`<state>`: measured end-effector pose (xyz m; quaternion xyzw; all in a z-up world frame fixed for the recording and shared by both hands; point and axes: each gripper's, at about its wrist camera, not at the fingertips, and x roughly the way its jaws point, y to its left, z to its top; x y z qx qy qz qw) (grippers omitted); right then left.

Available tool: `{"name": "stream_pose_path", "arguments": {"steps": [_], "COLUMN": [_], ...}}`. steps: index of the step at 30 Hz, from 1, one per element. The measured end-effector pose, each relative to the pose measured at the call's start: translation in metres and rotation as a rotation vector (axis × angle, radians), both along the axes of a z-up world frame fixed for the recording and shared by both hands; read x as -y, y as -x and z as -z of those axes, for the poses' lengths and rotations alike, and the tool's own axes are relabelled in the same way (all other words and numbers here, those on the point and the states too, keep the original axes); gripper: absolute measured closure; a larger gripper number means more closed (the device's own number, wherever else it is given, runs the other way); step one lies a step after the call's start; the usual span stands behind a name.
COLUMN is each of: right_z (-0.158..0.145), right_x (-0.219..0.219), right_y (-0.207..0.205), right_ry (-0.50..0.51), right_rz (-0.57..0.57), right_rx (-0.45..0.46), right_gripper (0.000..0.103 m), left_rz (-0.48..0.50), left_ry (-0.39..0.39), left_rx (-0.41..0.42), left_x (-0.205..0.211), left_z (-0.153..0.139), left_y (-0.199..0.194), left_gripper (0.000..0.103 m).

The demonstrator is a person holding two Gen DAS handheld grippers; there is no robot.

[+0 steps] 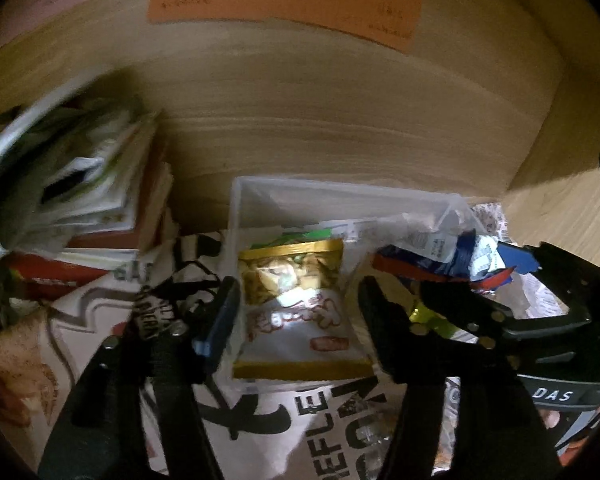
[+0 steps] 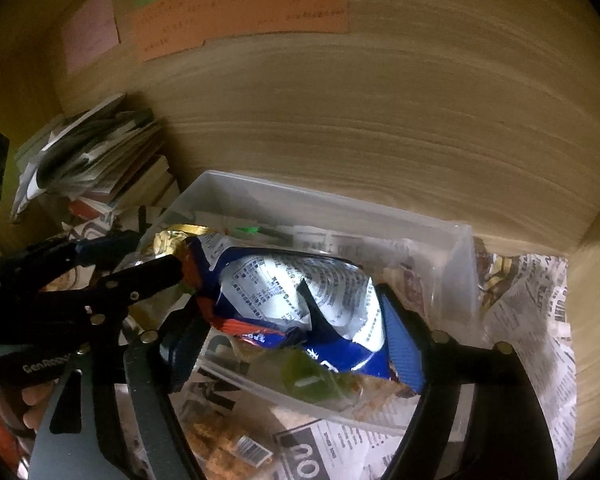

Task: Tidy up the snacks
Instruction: 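Drop the yellow pack into the clear box with the left tool while the right tool drops the chip bag, then grasp the red wrapped pack with the left tool while the right tool grasps the green pea bag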

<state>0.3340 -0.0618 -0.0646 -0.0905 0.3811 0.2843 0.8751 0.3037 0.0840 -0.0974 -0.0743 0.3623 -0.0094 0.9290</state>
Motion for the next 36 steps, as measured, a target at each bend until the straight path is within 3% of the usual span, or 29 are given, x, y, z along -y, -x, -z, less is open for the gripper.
{"name": "stream_pose_path", "arguments": {"steps": [3,7,19,36], "right_z": [-0.006,-0.017,-0.029,0.007], "right_x": [0.003,0.010,0.022,0.067], "right_y": [0.006,0.016,0.064,0.157], "right_ry": [-0.006,-0.017,-0.040,0.027], "right_rz": [0.007,0.049,0.021,-0.024], "right_rx": [0.023,0.068,0.092,0.080], "right_gripper": [0.018,0.001,0.000,0.000], "left_rz": [0.001,-0.001,0.025,0.087], "left_ry": [-0.009,0.005,-0.044,-0.067], "left_rx": [0.035,0.056,0.089,-0.033], "left_x": [-0.001,-0.005,-0.004,0.017], "left_z": [-0.008,-0.017,-0.035,0.027], "left_y": [0.009,0.021,0.084,0.160], "left_gripper": [0.031,0.024,0.020,0.019]}}
